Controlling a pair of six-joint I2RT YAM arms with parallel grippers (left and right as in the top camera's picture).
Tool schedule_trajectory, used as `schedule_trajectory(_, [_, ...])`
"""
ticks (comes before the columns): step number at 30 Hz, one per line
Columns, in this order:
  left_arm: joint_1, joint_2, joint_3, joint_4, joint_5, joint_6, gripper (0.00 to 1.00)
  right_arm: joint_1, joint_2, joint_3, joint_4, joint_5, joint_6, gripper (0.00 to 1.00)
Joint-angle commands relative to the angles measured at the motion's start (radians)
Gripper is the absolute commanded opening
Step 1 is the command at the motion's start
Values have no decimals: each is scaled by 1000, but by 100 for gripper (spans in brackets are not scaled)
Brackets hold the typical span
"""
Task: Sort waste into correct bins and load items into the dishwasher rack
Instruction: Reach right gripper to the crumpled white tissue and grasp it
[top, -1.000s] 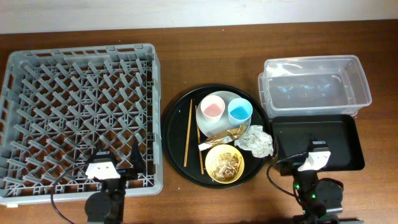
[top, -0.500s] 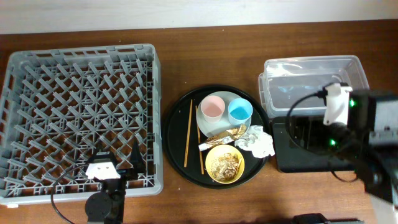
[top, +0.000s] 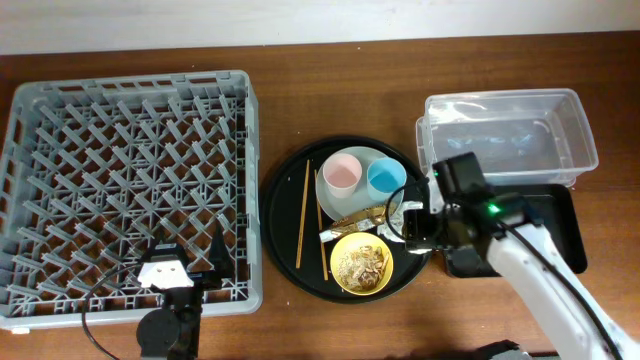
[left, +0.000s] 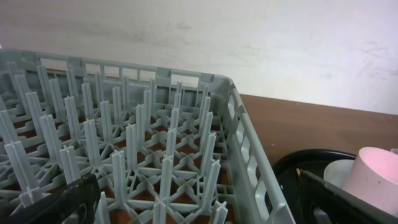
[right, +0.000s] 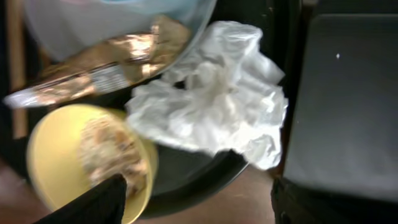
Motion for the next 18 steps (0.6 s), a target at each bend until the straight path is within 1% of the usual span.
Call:
schedule_trajectory(1, [4,-4,-2,-5,-1,16,99,11,122,-12,35,69,18,74])
schedule_trajectory(3, [4,-4,-1,-5,-1,16,99,32,190,-12,65,69,18,75])
schedule_trajectory(6, [4,-4,-1,-5,-1,16,99,108,267,-12,124,70,18,74])
schedule_trajectory(7, [4,-4,-1,-5,-1,16,99,127,279,-12,137,74,18,73])
schedule_trajectory(8, [4,-4,-1,-5,-1,16,99,160,296,-12,151,110,19,70])
schedule_trajectory(9, [4,-4,-1,-5,-1,16,99,173,301,-12,151,136,19,68])
schedule_trajectory(14, [4,-4,-1,-5,-1,16,99,183,302,-12,151,222,19,68])
schedule_trajectory(16, [4,-4,-1,-5,-1,16,99,183,302,-12,151,267,19,52])
schedule_trajectory(18, [4,-4,-1,-5,0,16,99,183,302,-14,150,294,43,52])
